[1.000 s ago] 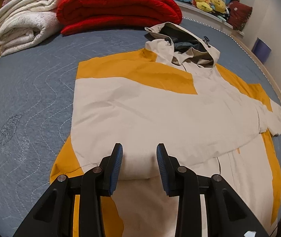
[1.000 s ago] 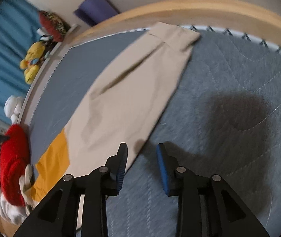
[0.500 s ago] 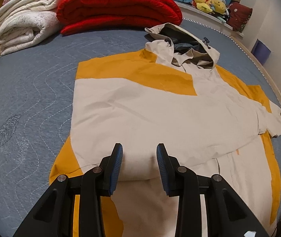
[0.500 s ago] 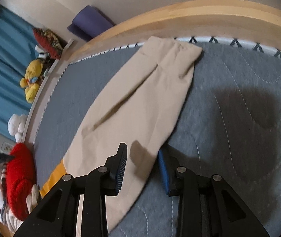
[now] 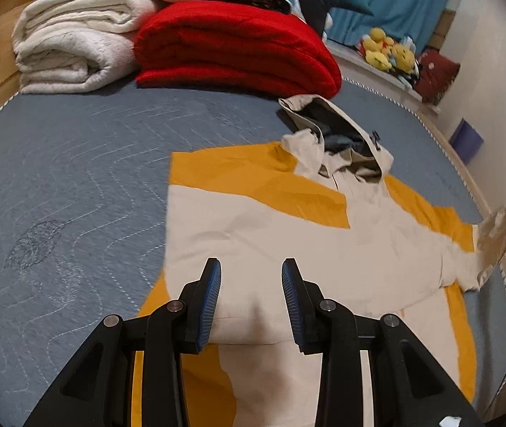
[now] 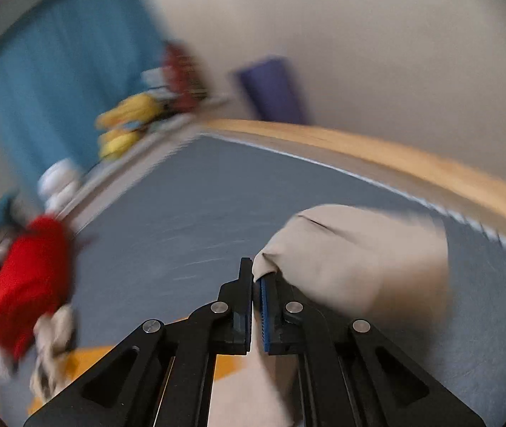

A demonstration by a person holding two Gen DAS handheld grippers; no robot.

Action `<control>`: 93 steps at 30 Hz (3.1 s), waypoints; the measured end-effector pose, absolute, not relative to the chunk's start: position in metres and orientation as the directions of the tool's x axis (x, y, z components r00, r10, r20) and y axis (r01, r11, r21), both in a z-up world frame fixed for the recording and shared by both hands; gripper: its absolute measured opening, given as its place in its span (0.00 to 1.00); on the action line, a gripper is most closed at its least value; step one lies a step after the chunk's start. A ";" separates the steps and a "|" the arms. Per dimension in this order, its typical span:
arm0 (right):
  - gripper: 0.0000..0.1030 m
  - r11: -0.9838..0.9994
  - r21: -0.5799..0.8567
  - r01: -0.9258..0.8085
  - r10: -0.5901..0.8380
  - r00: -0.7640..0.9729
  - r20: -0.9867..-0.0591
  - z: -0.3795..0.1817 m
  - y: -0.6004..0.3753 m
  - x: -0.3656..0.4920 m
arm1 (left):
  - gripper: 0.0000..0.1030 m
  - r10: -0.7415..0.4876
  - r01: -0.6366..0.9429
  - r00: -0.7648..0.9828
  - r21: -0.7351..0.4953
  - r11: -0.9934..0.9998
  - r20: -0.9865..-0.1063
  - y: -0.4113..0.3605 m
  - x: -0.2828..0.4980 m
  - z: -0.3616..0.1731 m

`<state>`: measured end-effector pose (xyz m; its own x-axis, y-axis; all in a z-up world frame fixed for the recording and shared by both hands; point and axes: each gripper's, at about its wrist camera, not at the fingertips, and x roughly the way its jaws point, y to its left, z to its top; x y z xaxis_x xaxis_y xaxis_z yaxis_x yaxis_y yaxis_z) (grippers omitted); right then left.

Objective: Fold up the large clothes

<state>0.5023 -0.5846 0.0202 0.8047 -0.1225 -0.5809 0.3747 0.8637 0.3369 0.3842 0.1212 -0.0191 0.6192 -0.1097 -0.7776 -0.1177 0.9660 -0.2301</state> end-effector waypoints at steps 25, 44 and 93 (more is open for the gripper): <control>0.17 0.929 0.183 -0.323 0.318 0.439 -0.840 -0.046 -0.100 0.404 | 0.32 -0.256 -0.158 0.578 -0.413 0.897 -0.775 0.146 0.373 -0.010; 0.36 0.907 0.408 0.110 0.296 0.523 -0.799 -0.052 -0.259 0.407 | 0.32 -0.295 0.162 0.564 -0.247 0.955 -0.771 -0.003 0.386 -0.060; 0.11 0.841 0.422 0.338 0.249 0.452 -0.857 -0.095 -0.309 0.435 | 0.19 -0.127 -0.608 0.501 -0.453 0.652 -0.856 0.162 0.362 -0.105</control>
<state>0.4346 -0.3087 -0.0954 0.4515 0.2489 -0.8569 0.3383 0.8408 0.4225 0.3623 0.1617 -0.1053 0.5006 -0.1274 -0.8562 -0.6084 0.6518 -0.4527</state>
